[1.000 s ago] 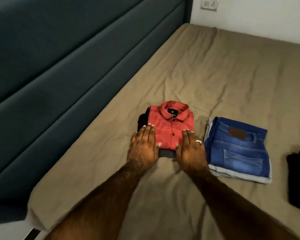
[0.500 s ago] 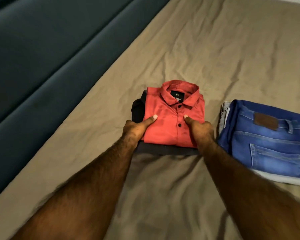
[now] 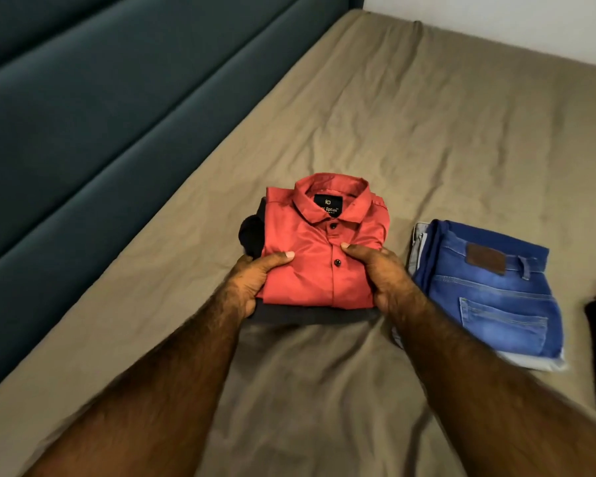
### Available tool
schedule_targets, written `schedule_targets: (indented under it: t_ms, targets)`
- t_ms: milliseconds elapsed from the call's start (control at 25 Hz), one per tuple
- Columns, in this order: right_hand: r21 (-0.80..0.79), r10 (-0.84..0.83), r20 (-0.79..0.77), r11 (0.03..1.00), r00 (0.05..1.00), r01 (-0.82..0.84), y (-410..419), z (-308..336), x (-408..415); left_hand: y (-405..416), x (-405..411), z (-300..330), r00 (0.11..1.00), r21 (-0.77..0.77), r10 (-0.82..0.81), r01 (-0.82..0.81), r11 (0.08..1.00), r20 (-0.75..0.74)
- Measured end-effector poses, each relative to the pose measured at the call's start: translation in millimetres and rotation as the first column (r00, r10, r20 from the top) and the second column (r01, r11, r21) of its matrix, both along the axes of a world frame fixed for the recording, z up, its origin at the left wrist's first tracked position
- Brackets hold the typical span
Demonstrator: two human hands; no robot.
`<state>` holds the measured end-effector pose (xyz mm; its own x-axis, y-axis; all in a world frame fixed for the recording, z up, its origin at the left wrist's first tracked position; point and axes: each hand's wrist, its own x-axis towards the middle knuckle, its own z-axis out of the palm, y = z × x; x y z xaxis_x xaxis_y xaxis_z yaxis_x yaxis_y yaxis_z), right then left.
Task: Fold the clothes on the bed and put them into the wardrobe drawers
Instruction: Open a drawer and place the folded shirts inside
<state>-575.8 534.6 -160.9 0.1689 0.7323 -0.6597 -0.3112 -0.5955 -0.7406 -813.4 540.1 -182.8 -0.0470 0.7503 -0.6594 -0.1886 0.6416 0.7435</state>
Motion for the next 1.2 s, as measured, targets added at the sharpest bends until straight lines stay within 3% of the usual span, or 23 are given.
schedule_targets:
  t_ms: [480,760,960,1200]
  targets:
    - [0.132,0.119,0.016,0.984,0.993,-0.12,-83.1,161.0,4.3,-109.3,-0.5,162.5,0.99,0.137,0.117,-0.127,0.982,0.079]
    - [0.281,0.329,0.029,0.903,0.944,-0.324,-230.1,329.0,24.8,-306.5,32.8,346.7,0.953,0.269,0.296,-0.301,0.915,0.058]
    - [0.331,0.456,0.022,0.836,0.89,-0.437,-324.2,394.3,22.2,-430.1,38.4,417.4,0.92,0.33,0.387,-0.382,0.863,0.053]
    - [0.404,0.654,0.058,0.676,0.754,-0.617,-464.4,461.0,-20.2,-608.8,1.1,472.0,0.837,0.363,0.545,-0.52,0.773,0.038]
